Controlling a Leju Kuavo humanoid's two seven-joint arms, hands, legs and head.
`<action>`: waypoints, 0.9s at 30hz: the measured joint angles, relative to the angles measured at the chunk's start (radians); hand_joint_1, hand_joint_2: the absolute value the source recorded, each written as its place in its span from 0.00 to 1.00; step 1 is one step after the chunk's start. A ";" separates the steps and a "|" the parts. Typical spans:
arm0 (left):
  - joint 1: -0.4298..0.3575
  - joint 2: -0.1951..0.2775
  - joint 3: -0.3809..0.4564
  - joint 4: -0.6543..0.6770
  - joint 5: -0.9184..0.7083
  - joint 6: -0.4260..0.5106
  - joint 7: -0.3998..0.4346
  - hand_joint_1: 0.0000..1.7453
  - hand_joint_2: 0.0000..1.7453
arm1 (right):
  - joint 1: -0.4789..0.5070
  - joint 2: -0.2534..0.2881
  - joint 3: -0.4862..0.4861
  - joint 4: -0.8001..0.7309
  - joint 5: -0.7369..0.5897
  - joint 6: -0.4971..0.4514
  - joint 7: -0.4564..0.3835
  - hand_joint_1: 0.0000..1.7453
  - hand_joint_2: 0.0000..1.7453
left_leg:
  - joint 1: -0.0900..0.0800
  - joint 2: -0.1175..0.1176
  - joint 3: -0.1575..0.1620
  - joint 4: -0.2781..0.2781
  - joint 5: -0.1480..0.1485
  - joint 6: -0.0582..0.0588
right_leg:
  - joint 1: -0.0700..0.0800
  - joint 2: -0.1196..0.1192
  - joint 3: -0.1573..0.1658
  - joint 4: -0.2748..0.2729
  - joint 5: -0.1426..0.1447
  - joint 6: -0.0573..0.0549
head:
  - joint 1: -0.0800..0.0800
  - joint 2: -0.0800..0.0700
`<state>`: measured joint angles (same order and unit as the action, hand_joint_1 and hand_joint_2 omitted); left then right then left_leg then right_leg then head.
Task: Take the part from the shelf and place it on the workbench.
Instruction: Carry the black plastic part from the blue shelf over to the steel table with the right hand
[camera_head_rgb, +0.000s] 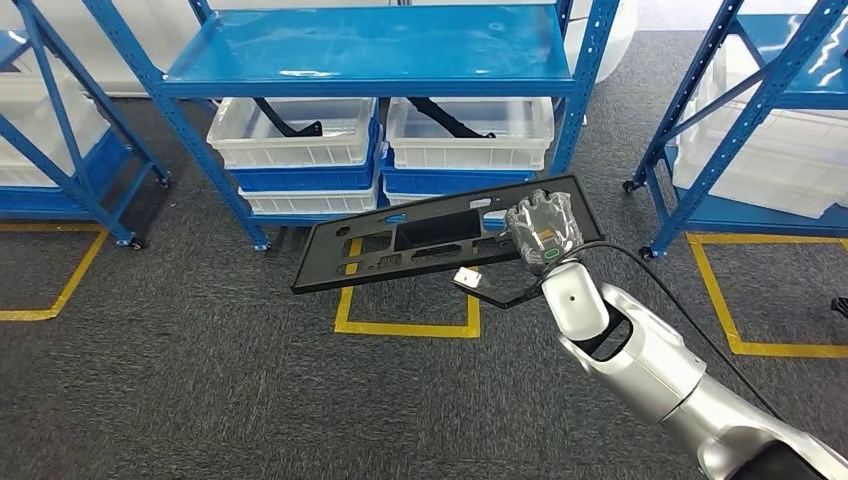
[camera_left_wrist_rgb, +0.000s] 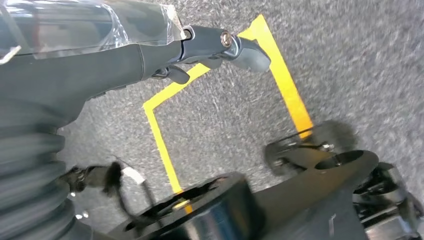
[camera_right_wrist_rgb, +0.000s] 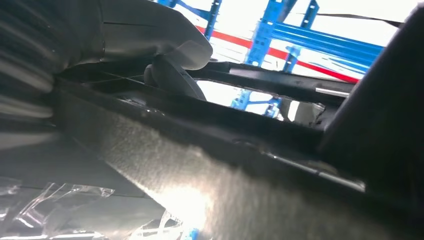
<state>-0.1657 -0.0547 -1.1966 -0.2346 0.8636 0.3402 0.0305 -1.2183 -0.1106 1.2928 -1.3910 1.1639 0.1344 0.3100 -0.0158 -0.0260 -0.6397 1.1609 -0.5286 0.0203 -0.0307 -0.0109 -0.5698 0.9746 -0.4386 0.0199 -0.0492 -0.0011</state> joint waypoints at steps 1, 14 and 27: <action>-0.004 0.000 0.000 0.000 0.000 0.001 0.000 0.00 1.00 | 0.001 -0.001 0.000 0.000 0.000 0.001 0.000 1.00 1.00 | 0.006 0.007 -0.028 0.063 -0.025 -0.007 | 0.000 -0.011 0.000 0.000 0.000 0.000 | 0.000 0.000; 0.007 0.000 0.000 0.001 -0.003 0.006 0.000 0.00 1.00 | -0.001 -0.008 0.000 -0.012 0.009 0.009 0.003 1.00 1.00 | 0.005 0.040 0.094 -0.232 0.120 0.029 | 0.010 -0.047 -0.026 0.062 -0.049 0.032 | 0.000 0.000; 0.001 0.002 0.000 0.001 -0.004 0.034 -0.014 0.00 1.00 | 0.009 -0.032 0.000 -0.024 0.014 0.017 0.008 1.00 1.00 | 0.004 -0.085 0.043 -0.183 0.120 0.013 | -0.003 0.055 -0.017 0.033 -0.013 0.017 | -0.001 0.000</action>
<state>-0.1647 -0.0530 -1.1967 -0.2338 0.8591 0.3743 0.0165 -1.2097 -0.1423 1.2924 -1.4152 1.1778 0.1517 0.3176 -0.0123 -0.1114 -0.5962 0.9775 -0.4088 0.0328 -0.0339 0.0439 -0.5871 1.0078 -0.4520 0.0367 -0.0500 -0.0010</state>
